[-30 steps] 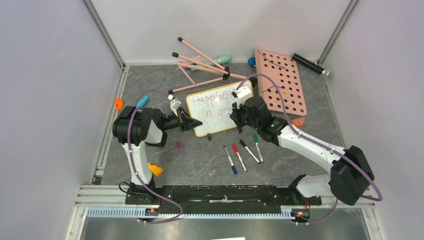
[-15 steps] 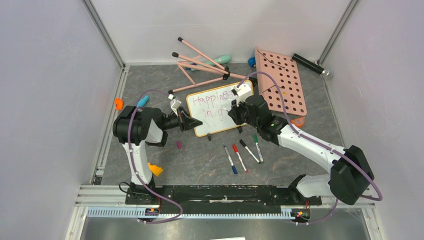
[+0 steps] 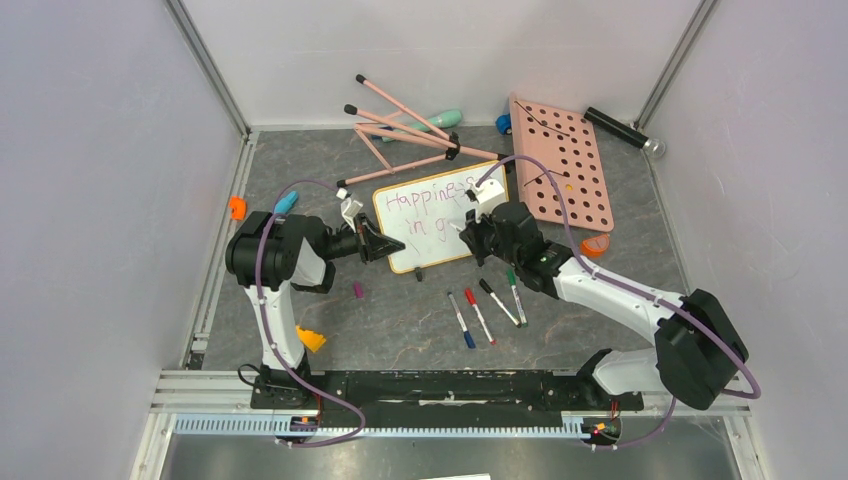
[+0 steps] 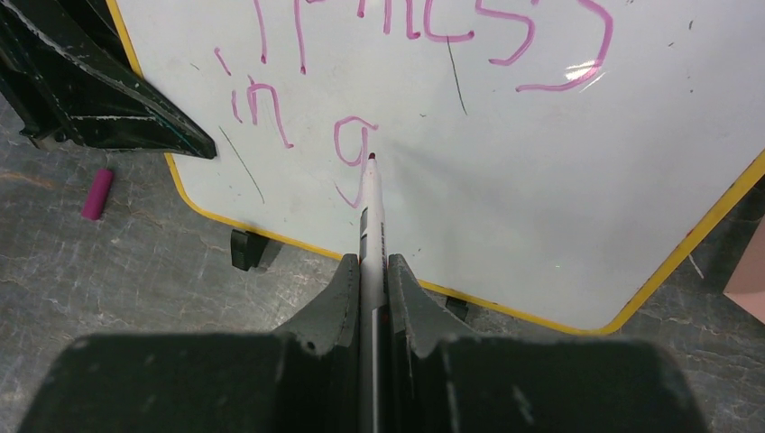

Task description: Write a sentence on the whiteboard

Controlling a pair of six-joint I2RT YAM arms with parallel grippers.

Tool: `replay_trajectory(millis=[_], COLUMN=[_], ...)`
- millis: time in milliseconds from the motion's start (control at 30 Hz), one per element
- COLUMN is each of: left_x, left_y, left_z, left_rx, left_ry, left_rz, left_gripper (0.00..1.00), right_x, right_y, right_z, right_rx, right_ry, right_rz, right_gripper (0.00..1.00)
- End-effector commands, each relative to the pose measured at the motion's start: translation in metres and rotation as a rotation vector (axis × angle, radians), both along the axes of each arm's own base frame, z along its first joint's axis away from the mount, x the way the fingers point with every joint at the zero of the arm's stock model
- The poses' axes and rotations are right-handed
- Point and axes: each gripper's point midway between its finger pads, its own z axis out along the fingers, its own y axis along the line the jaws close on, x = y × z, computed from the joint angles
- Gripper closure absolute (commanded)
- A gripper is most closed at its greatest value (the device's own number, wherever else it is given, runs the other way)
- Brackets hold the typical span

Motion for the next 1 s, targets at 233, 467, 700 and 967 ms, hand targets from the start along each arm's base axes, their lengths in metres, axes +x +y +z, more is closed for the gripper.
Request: replay_trajectory(millis=[233,467,700,967], left_x=[0.022,0.021,0.021,0.020], left_y=[0.011,0.010,0.011,0.010], left_z=[-0.014,-0.014,-0.014,-0.013], left_rx=[0.056,0.056,0.058,0.058], left_ry=[-0.154,-0.155,-0.156,-0.160], left_rz=[0.087,0.084,0.085,0.083], left_gripper=[0.95,0.95,0.95,0.95], right_x=[0.013,0.019,0.026,0.029], right_y=[0.001,0.010,0.013,0.012], right_z=[0.016,0.020,0.024,0.031], right_rx=[0.029,0.036,0.027,0.032], right_ry=[-0.080,-0.080,-0.086,-0.102], right_rz=[-0.025,-0.009,-0.013,-0.025], right_gripper=[1.00,1.00,1.00,1.00])
